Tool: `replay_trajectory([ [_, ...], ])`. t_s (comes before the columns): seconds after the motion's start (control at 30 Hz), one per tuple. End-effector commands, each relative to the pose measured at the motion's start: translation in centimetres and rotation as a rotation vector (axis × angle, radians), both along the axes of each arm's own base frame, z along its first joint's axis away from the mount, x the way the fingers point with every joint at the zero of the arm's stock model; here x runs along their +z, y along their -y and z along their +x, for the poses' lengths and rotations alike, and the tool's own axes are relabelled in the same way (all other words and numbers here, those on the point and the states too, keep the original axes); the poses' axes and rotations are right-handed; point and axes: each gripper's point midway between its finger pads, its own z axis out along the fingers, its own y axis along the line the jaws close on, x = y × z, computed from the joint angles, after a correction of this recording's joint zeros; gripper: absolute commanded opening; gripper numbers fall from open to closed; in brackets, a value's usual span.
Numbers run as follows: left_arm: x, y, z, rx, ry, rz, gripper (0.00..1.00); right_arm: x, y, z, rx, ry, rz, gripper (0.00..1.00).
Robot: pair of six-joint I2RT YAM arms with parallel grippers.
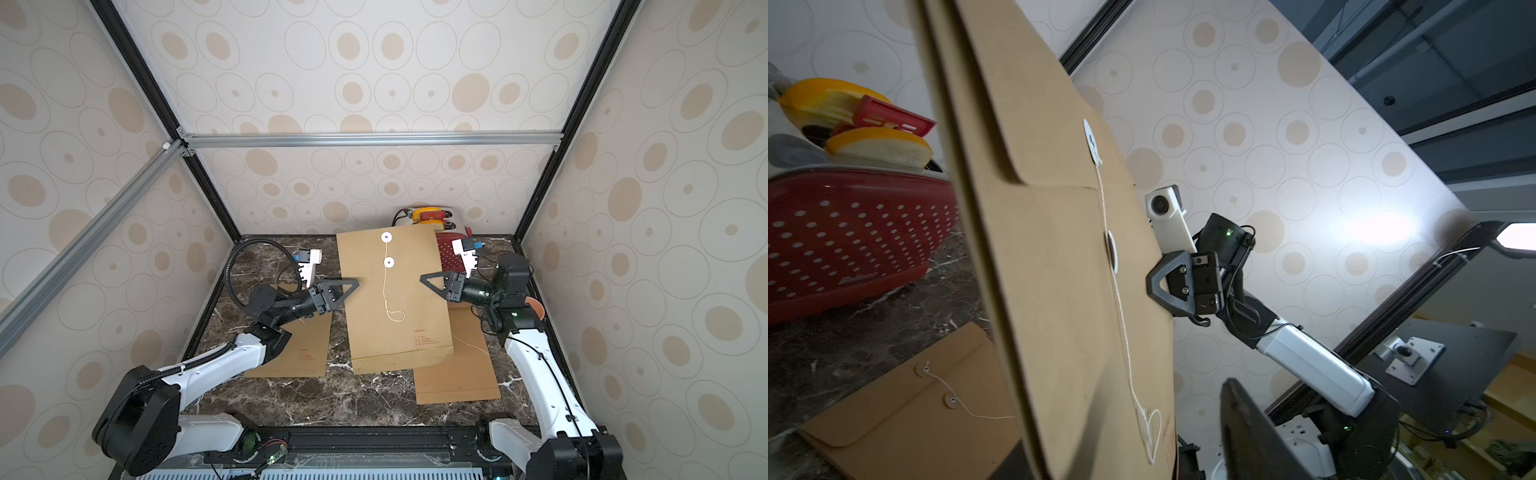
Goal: Close the mouth of the file bag
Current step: Pick up the file bag from the file bag.
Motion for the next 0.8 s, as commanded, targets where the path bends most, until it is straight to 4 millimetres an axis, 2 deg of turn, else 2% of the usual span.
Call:
replay_trajectory([
  [0.0, 2.9, -0.3, -1.3, -0.037, 0.082, -0.045, 0.3, 1.2, -0.4, 0.2, -0.003, 0.029, 0.002, 0.0],
  [0.17, 2.2, -0.3, -1.4, -0.026, 0.064, -0.009, 0.28, 0.8, -1.2, -0.1, 0.013, 0.028, -0.01, 0.0],
  [0.4, 2.0, -0.4, -1.9, -0.032, 0.06, 0.016, 0.0, -0.3, -1.7, -0.1, 0.013, 0.012, -0.03, 0.0],
  [0.57, 2.0, -0.5, -2.1, -0.029, 0.05, 0.03, 0.0, -1.2, -2.0, 0.2, 0.015, 0.002, -0.046, 0.0],
  [0.7, 2.9, -0.7, -2.5, -0.029, 0.053, 0.037, 0.0, -1.6, -2.0, 0.3, 0.013, 0.002, -0.057, 0.0],
  [0.77, 3.1, -0.8, -2.7, -0.028, 0.057, 0.05, 0.0, -1.9, -2.0, 0.5, 0.01, -0.002, -0.061, 0.04],
])
